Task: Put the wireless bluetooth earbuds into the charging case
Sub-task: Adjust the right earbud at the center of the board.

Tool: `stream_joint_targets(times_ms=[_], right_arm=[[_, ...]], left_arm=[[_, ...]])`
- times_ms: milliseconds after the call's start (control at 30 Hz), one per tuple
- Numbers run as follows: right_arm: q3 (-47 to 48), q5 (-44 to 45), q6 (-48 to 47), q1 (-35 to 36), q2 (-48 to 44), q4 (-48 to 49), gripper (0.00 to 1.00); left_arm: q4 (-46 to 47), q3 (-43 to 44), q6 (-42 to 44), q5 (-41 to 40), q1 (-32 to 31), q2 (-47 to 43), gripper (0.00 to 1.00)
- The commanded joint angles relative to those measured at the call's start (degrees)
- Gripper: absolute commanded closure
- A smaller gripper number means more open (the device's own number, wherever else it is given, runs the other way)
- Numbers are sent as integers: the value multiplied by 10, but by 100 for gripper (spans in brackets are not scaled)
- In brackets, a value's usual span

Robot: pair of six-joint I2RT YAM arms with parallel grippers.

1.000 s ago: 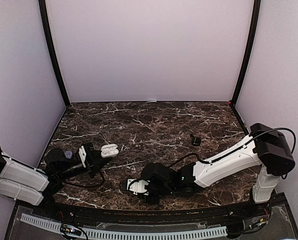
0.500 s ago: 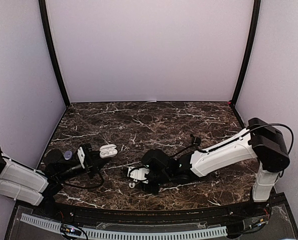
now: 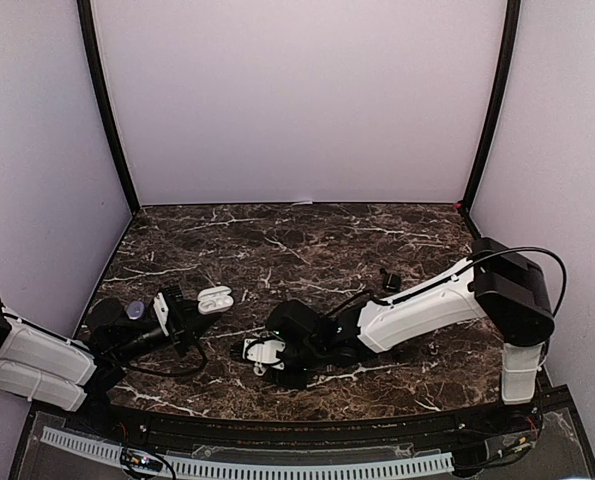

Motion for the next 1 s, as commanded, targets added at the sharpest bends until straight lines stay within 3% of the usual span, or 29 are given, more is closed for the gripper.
stream_joint_targets(times_ms=[0, 533, 967], right_arm=[[17, -7, -4, -6, 13, -2, 68], [32, 2, -3, -12, 31, 1, 68], [32, 18, 9, -14, 32, 39, 83]], left_arm=[[11, -8, 4, -1, 4, -9, 100], [11, -7, 5, -3, 4, -6, 100], [13, -7, 4, -1, 4, -5, 100]])
